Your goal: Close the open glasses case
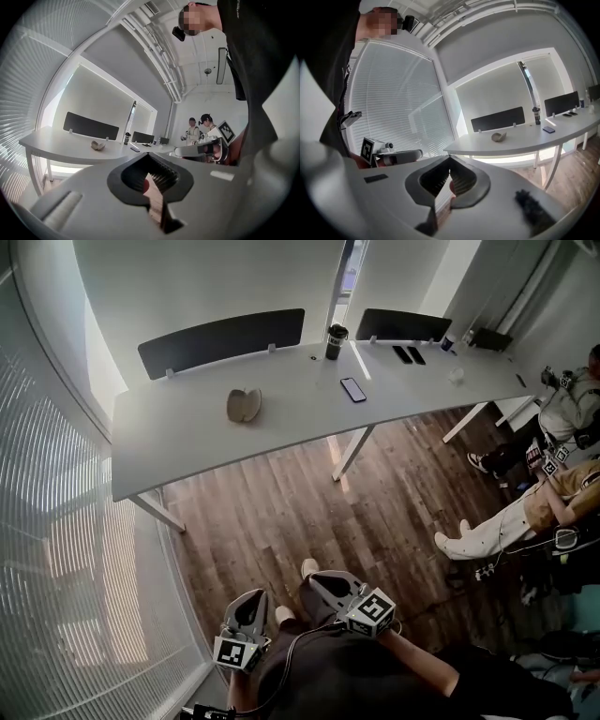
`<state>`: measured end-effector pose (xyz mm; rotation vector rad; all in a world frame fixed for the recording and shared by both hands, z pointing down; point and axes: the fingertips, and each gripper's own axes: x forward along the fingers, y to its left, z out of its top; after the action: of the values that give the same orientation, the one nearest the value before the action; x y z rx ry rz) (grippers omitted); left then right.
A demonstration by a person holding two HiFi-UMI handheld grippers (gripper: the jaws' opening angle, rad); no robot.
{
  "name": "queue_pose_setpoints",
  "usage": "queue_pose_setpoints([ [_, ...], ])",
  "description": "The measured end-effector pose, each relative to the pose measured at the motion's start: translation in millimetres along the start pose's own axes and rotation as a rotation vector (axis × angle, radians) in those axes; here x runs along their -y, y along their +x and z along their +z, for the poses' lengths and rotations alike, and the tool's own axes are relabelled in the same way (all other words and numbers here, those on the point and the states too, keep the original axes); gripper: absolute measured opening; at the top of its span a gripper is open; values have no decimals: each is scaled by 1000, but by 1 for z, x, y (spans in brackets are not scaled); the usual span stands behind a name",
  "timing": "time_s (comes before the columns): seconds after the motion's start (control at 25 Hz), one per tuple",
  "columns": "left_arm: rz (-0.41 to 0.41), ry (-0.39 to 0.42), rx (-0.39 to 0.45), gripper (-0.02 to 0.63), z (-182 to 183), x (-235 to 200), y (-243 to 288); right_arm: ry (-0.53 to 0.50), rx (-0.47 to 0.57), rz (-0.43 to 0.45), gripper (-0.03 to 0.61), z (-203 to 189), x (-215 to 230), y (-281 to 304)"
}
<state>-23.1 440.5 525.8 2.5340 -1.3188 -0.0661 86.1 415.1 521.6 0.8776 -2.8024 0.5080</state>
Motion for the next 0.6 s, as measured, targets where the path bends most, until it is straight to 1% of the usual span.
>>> queue_pose_setpoints([
  [0.28, -11, 8, -21, 6, -6, 7, 6, -10, 2, 14, 5, -3, 6, 6],
  [0.36, -7, 6, -24, 6, -6, 5, 9, 5, 0, 22, 5, -3, 7, 8],
  [0.48, -3, 6, -33, 6, -7, 1, 12, 23, -5, 16, 5, 9, 10, 13],
  [0.6, 3, 7, -38, 6, -6, -2, 19, 27, 8, 24, 5, 6, 18, 14],
])
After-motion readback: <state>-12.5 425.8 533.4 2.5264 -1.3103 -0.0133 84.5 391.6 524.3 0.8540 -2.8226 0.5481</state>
